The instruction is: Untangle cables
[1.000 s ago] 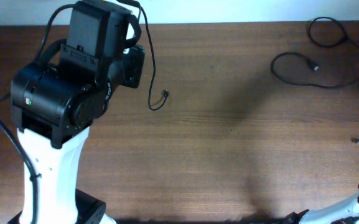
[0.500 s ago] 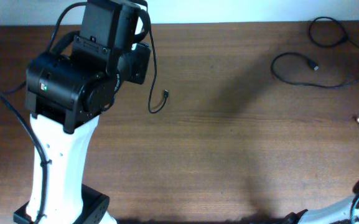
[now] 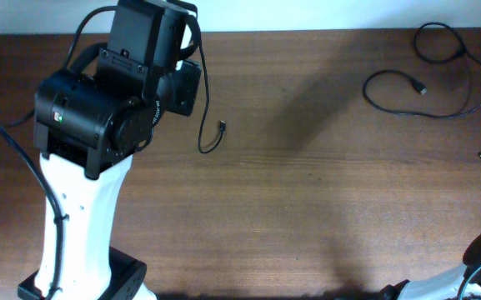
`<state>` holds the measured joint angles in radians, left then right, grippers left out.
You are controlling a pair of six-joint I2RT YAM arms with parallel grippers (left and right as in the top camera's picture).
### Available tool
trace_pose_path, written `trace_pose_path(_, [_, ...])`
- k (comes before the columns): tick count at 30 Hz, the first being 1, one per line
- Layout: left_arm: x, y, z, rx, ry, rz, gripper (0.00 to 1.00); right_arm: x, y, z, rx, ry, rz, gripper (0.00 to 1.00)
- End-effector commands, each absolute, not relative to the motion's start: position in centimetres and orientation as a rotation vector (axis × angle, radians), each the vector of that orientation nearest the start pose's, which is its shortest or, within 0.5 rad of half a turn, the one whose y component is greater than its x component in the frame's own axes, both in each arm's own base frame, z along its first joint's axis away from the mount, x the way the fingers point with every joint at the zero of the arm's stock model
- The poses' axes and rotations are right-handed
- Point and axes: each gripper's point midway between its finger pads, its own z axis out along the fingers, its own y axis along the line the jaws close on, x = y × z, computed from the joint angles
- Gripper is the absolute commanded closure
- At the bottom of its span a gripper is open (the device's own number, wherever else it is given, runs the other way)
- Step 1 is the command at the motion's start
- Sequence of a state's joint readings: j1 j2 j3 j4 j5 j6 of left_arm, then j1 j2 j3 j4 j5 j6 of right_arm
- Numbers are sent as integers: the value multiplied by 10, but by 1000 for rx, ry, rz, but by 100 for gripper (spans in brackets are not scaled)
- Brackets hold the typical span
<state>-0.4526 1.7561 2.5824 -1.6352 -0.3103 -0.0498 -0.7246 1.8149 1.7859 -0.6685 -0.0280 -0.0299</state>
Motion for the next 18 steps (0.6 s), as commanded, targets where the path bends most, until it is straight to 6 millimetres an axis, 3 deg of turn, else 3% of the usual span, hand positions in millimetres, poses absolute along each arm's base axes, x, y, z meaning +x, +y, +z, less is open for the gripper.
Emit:
trace_pose_path(1, [341,-110,423,316,2308,107,100,386,-341,276,787,2134,-387,2])
trace_pose_path(5, [341,-110,423,317,2310,107,100,366,-360,256,882,2145,-412,2])
trace_pose_path(13, [341,-110,422,318,2310,108,100,312,-420,257,1036,2054,-501,2])
trace_pose_path(18, [342,-110,422,317,2310,107,100,299,-439,229,1105,2083,-498,2])
